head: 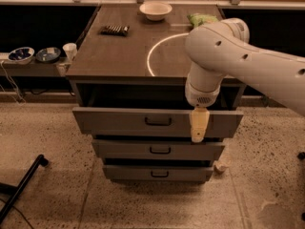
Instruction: Open top drawer
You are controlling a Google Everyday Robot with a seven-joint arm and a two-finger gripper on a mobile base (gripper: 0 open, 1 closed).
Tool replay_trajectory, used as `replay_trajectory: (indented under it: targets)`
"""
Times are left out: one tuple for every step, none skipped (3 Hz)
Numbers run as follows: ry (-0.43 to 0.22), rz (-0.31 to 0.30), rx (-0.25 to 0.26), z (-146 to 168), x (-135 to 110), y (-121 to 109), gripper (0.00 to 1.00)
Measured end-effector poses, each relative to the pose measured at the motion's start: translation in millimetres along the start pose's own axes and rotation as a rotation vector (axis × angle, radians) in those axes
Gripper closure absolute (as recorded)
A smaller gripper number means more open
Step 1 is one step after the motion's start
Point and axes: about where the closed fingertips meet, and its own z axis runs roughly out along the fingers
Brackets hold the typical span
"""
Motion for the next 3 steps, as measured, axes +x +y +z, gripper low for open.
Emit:
replay_trajectory:
  targets:
    - [-0.013,0.022,-0.034,36.1,1.2,-26.0,0.0]
    - [-0.037,0.054,-0.081,69.8,8.0,-38.0,0.15]
    - [-0.072,0.052,-0.105,82.4,5.3,-39.7,0.32]
